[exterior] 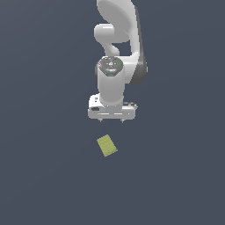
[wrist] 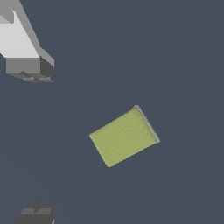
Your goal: Pick up the object and move it to a goal position.
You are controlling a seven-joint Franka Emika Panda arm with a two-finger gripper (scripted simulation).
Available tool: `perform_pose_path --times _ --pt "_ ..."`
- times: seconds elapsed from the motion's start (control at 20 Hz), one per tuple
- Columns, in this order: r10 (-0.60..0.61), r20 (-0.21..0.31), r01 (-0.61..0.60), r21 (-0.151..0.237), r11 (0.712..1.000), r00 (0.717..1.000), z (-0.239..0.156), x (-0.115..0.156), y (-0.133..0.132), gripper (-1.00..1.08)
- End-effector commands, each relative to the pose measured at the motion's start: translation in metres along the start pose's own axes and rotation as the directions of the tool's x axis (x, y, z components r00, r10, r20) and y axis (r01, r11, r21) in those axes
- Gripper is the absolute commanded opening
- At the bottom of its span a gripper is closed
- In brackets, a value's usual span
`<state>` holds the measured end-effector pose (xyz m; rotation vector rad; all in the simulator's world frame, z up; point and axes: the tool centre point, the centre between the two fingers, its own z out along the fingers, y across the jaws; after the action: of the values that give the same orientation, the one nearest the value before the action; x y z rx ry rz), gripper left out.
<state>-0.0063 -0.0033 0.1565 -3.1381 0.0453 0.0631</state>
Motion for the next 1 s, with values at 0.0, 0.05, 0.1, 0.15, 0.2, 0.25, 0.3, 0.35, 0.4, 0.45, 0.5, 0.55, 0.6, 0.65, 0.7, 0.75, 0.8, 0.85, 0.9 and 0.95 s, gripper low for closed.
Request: perform_pose_path --times 0.0,0.05,0.1,0.15,0.2,0.25,0.3,0.35,0.4,0.45,0.5,0.55,0.6,0.65,0.7,0.75,0.8,0.85,0.9,0.95 --pt "0.000 0.000 0.000 0.000 1.000 1.000 0.000 0.000 0.000 1.00" --pt "-0.002 -0.001 0.002 0.000 1.000 1.000 0.000 0.000 -0.001 1.00" --pt "-0.007 -0.005 0.007 0.000 1.000 1.000 -0.002 0.001 -0.003 1.00" --pt "-0.016 -0.011 0.016 0.001 1.000 1.000 -0.003 0.003 -0.006 1.00" --pt "-0.028 -0.019 0.028 0.002 1.000 0.999 -0.006 0.005 -0.011 1.00" --pt "-0.042 -0.029 0.042 0.002 0.999 0.999 -0.010 0.008 -0.017 1.00" --pt "-0.054 -0.037 0.054 0.003 0.999 0.998 -0.013 0.010 -0.022 1.00" --pt "-0.063 -0.045 0.063 0.003 0.998 0.997 -0.016 0.011 -0.026 1.00" --pt "-0.069 -0.050 0.069 0.004 0.998 0.996 -0.018 0.012 -0.029 1.00" --pt "-0.071 -0.053 0.071 0.004 0.997 0.996 -0.019 0.013 -0.032 1.00" --pt "-0.071 -0.054 0.071 0.004 0.997 0.996 -0.020 0.013 -0.032 1.00" --pt "-0.069 -0.053 0.070 0.004 0.998 0.996 -0.020 0.012 -0.032 1.00" --pt "-0.069 -0.052 0.069 0.004 0.998 0.996 -0.019 0.012 -0.031 1.00" --pt "-0.070 -0.051 0.070 0.004 0.998 0.996 -0.018 0.012 -0.030 1.00" --pt "-0.073 -0.051 0.073 0.004 0.997 0.996 -0.018 0.013 -0.030 1.00" --pt "-0.077 -0.051 0.077 0.003 0.997 0.996 -0.017 0.013 -0.029 1.00" --pt "-0.083 -0.050 0.083 0.002 0.997 0.995 -0.015 0.014 -0.029 1.00" --pt "-0.090 -0.051 0.090 0.002 0.996 0.995 -0.014 0.015 -0.028 1.00" --pt "-0.098 -0.051 0.098 0.001 0.995 0.994 -0.013 0.016 -0.027 1.00" --pt "-0.108 -0.051 0.108 0.000 0.994 0.993 -0.011 0.018 -0.026 1.00"
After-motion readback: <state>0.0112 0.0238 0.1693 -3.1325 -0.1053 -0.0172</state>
